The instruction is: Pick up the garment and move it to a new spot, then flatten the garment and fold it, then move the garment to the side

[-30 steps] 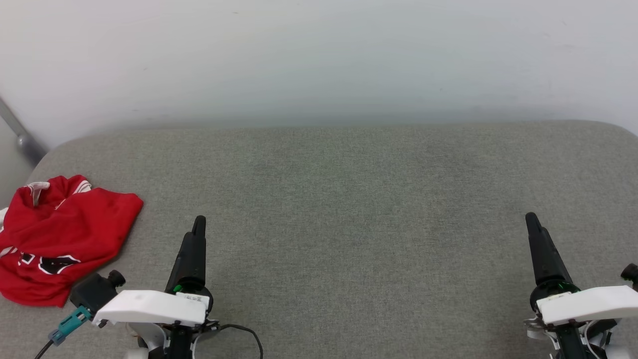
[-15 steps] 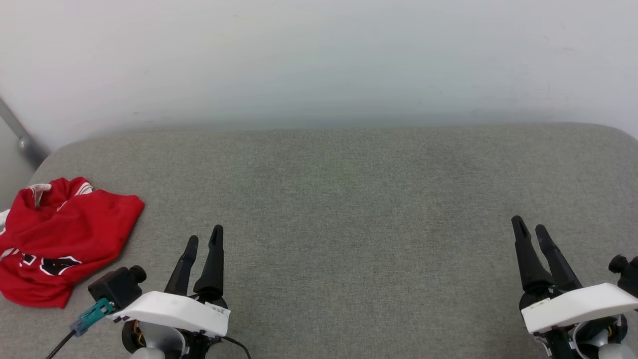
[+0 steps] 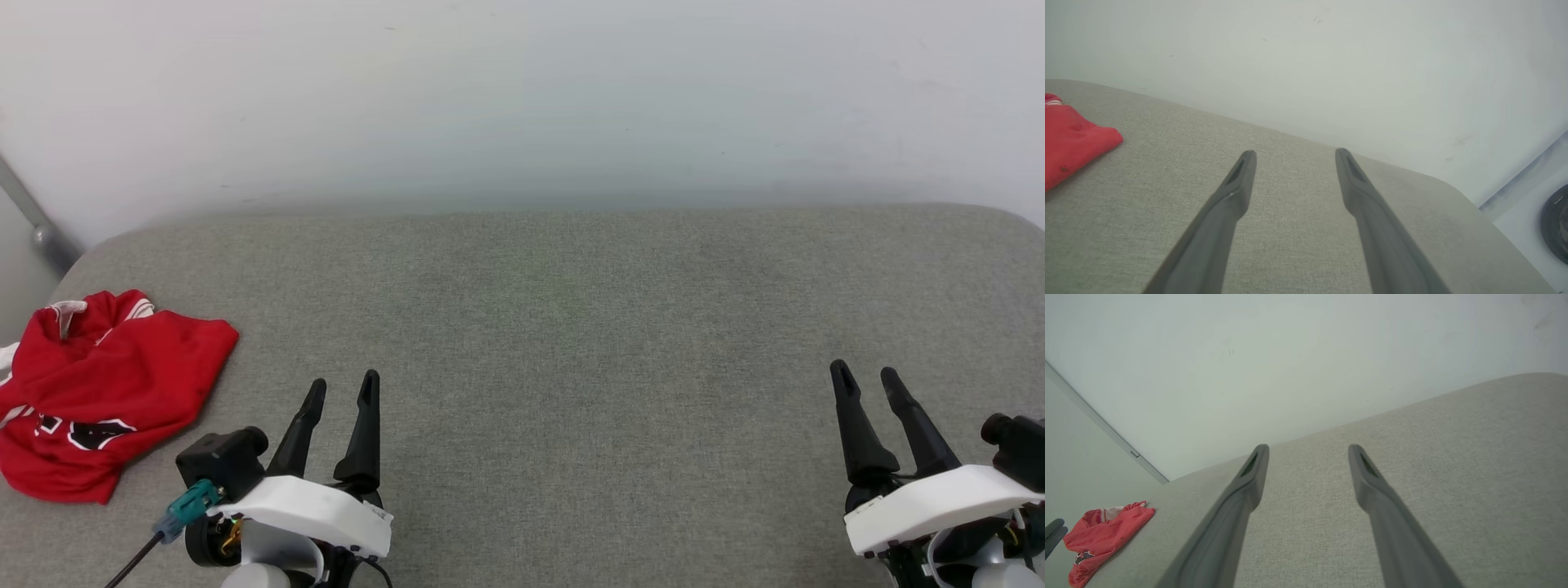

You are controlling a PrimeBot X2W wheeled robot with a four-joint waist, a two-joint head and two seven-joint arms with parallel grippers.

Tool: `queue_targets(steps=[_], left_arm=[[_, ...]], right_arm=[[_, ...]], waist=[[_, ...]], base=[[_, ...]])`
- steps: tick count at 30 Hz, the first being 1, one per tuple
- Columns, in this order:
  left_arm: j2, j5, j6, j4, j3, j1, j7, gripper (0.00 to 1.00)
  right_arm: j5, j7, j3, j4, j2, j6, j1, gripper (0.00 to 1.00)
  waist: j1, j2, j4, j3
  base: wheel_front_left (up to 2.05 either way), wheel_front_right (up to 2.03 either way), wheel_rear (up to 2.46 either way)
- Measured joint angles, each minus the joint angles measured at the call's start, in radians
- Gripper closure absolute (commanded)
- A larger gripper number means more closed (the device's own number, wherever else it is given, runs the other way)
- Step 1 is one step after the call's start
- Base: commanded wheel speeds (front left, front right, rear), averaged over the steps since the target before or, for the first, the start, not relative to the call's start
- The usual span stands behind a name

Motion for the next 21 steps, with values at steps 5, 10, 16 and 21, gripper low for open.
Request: queue_targets(steps=[5,10,16,21], left_arm=[[0.008,0.061,0.005,0.0,-0.012,-0.005,-0.013,0.0],[0.014,0.114,0.014,0.003,-0.02,-0.01,-0.025,0.0],[0.015,0.163,0.021,0.015,-0.023,-0.012,-0.039,0.0],[0.015,0.202,0.022,0.021,-0.026,-0.013,-0.049,0.0]], right_arm=[[-0.061,0.007,-0.003,-0.003,0.002,0.0,0.009,0.0],[-0.12,0.008,-0.009,-0.007,0.006,0.0,0.012,0.0],[-0.18,0.008,-0.015,-0.013,0.01,0.0,0.012,0.0],[-0.223,0.002,-0.016,-0.014,0.012,0.0,0.012,0.0]], waist=[[0.0,0.0,0.001,0.0],[0.0,-0.0001,0.002,-0.001],[0.0,0.0,0.003,0.0],[0.0,0.0,0.002,0.001]], base=[[0.0,0.0,0.0],[0.0,0.0,0.0],[0.0,0.0,0.0],[0.0,0.0,0.0]])
